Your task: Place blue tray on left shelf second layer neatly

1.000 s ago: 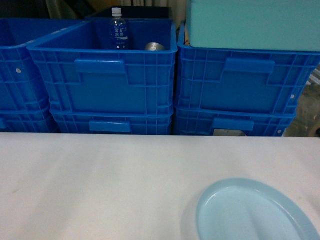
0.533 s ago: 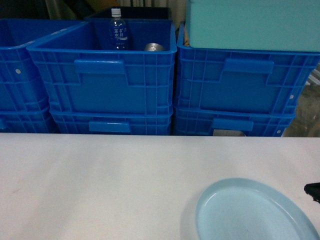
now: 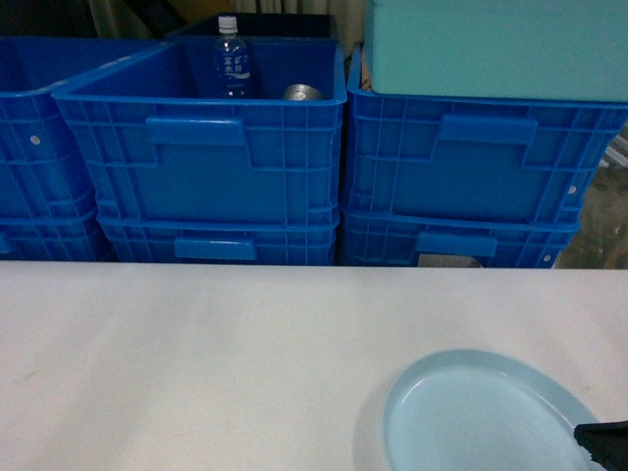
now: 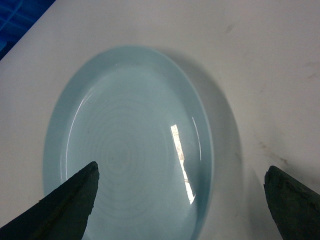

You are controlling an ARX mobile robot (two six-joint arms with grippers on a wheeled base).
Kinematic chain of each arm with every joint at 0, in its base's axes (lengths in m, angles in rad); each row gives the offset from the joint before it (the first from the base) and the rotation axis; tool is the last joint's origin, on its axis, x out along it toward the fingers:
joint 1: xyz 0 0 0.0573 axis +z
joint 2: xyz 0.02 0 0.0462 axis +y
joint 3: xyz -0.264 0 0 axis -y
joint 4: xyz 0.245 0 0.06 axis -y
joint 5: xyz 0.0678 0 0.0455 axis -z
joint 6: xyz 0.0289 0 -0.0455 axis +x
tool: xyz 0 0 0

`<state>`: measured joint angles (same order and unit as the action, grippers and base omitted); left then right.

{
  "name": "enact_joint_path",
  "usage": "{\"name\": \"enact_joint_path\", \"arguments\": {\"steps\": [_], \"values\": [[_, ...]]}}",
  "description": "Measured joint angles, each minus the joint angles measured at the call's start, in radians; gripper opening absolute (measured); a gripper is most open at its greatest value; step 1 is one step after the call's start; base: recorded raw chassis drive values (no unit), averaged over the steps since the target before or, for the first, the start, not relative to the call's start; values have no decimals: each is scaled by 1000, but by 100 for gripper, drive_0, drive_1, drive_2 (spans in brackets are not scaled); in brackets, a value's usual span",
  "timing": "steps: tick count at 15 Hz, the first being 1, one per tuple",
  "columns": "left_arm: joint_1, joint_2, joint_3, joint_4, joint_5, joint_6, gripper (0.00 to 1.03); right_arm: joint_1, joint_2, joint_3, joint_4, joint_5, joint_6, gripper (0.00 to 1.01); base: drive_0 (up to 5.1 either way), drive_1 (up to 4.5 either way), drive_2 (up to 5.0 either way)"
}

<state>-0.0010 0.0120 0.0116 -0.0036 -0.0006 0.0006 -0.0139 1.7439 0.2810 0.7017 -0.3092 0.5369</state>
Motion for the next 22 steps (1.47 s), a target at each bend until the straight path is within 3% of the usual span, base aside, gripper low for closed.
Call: {"name": "enact_joint_path", "arguments": {"steps": [3, 11, 15, 19, 20, 21, 22], "values": [[0, 0, 0, 0, 0, 0, 98, 37, 35, 3, 43, 2, 19, 98, 0, 0, 0], [0, 0, 0, 0, 0, 0, 98, 146, 170, 76, 138, 106, 89, 98, 0, 0, 0], [0, 0, 0, 0, 0, 0, 98, 164, 198, 90, 156, 125, 107, 98, 0, 0, 0], [0, 0, 0, 0, 0, 0, 98, 163, 204, 68, 152, 129, 118, 58, 0, 0, 0], [0, 0, 0, 0, 0, 0, 98, 141, 191, 38, 139, 105, 117, 36, 0, 0, 0], [0, 0, 0, 0, 0, 0, 98, 83, 163, -2, 117, 83, 90, 1, 0, 0, 0], [0, 0, 0, 0, 0, 0, 98, 64, 142, -17, 98, 72, 74, 2, 0, 0, 0]]}}
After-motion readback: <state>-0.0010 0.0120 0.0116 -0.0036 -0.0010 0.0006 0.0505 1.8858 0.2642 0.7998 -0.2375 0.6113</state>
